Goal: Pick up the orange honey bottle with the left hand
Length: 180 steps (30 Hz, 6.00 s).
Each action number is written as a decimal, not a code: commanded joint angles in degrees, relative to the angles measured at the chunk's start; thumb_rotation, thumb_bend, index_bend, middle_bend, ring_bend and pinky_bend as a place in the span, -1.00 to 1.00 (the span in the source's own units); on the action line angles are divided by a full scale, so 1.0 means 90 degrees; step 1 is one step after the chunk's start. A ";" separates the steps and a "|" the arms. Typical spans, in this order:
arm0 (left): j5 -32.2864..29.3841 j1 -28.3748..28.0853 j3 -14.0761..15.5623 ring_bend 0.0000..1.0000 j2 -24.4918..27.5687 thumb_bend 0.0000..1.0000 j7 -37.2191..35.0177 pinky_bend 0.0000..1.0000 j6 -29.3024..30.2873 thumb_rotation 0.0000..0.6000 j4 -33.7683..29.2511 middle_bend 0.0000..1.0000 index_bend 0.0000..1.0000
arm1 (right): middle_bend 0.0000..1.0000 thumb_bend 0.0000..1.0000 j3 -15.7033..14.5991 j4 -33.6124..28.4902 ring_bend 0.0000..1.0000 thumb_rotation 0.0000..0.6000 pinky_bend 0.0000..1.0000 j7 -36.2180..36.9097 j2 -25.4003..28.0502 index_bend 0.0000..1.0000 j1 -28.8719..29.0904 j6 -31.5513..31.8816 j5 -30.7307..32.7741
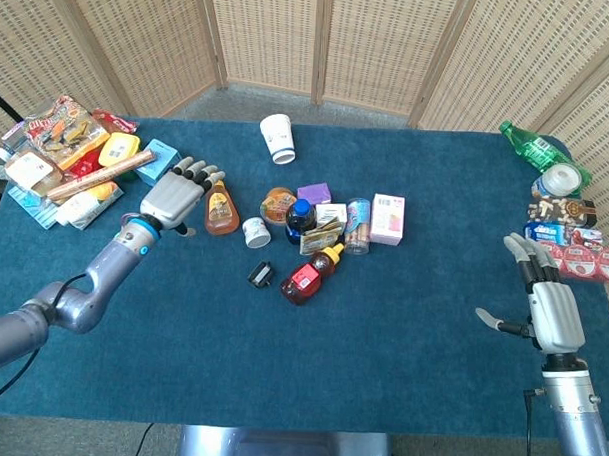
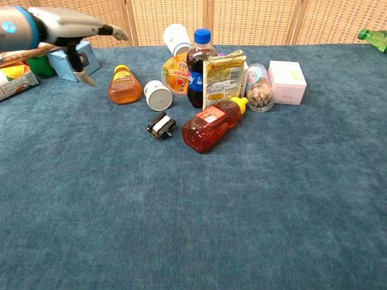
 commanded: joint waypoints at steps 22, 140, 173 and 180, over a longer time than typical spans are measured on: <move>-0.1481 -0.0811 0.0591 -1.00 -0.0658 -0.66 0.1009 -0.80 -0.0828 1.00 0.0730 -1.00 -0.88 | -1.00 -1.00 0.0058 0.0010 -1.00 1.00 -1.00 0.0102 0.0007 -1.00 -0.0023 0.0008 0.0052; 0.4334 0.0493 0.2782 -1.00 0.2102 -0.66 -0.2047 -0.50 0.2282 1.00 -0.0338 -1.00 -1.00 | -1.00 -1.00 0.0095 -0.0022 -1.00 1.00 -1.00 0.0063 -0.0001 -1.00 -0.0065 0.0055 0.0044; 0.6168 -0.0012 0.3884 -1.00 0.0495 -0.66 -0.3492 -0.70 0.3498 1.00 0.3050 -1.00 -1.00 | -1.00 -1.00 0.0135 -0.0021 -1.00 1.00 -1.00 0.0076 0.0000 -1.00 -0.0054 0.0016 0.0119; 0.6232 -0.0099 0.4014 -1.00 0.0347 -0.66 -0.3460 -0.73 0.3500 1.00 0.3217 -1.00 -1.00 | -1.00 -1.00 0.0137 -0.0025 -1.00 1.00 -1.00 0.0092 0.0002 -1.00 -0.0062 0.0027 0.0117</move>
